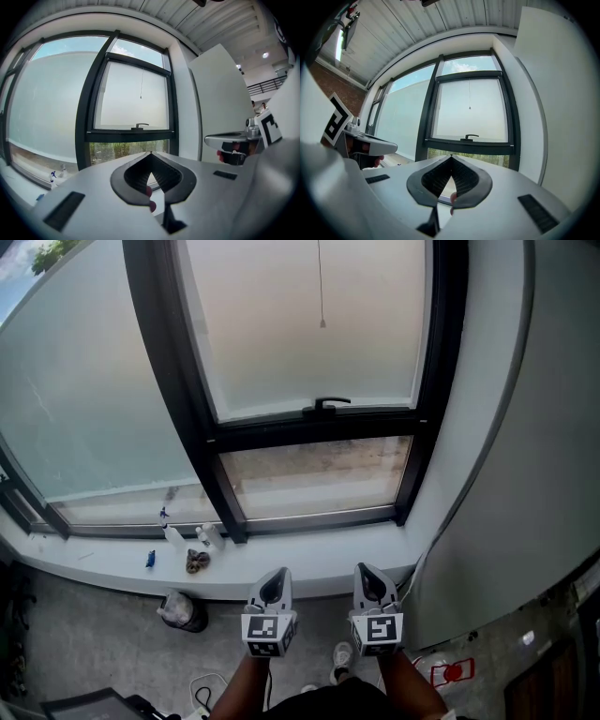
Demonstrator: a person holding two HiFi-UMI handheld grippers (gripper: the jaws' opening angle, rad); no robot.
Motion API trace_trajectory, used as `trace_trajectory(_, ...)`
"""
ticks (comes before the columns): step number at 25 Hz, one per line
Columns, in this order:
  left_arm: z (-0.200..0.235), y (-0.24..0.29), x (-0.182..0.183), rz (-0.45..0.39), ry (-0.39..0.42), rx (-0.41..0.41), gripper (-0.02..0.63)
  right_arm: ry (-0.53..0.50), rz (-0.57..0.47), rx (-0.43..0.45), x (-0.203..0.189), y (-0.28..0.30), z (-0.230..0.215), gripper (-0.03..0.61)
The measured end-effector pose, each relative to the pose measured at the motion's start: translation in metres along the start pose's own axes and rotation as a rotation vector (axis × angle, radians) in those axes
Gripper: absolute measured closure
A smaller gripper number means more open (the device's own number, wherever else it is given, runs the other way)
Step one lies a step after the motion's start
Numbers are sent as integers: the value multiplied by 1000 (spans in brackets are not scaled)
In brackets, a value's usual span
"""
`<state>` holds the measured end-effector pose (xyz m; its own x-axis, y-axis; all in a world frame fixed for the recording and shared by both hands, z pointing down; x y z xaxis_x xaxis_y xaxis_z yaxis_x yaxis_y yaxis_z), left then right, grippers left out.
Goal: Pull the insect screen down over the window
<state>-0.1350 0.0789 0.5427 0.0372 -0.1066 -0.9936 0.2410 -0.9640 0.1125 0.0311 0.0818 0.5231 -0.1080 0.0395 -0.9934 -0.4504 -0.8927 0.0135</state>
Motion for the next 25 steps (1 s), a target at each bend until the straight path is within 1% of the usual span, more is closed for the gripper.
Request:
trace_trajectory(3,3,29,4,-1,0,13,614,7,1,10,0,26,-17,575)
trace_trajectory(7,6,69,17,-14,31,39,614,13,-3,20,1,60,-42,577)
trace_trajectory(15,6,138,28,-14,-5,55,614,16,6,50,1,114,-89,577)
trace_trajectory(20,-2,168,36,14,12,75,614,29,4,54,0,136,-116,575)
trace_trajectory(23,-4,183,42,18,-3,92,614,31,3,55,-2,150,-127,577)
trace_trajectory(25,-5,195,36,18,-1,82,614,36,6,58,-3,158,-132,575)
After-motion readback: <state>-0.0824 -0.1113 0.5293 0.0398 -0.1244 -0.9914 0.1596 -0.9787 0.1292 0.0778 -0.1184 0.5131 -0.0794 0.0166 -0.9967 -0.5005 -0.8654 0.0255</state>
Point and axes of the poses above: the fingertips, and each gripper's own axes: y forward along the fingers, z to its left, x out of its top, the point moved 1 cm from there along -y, backward along the fingers, and after that the axes turned 7 degrees about x, right-handed, at the moved point
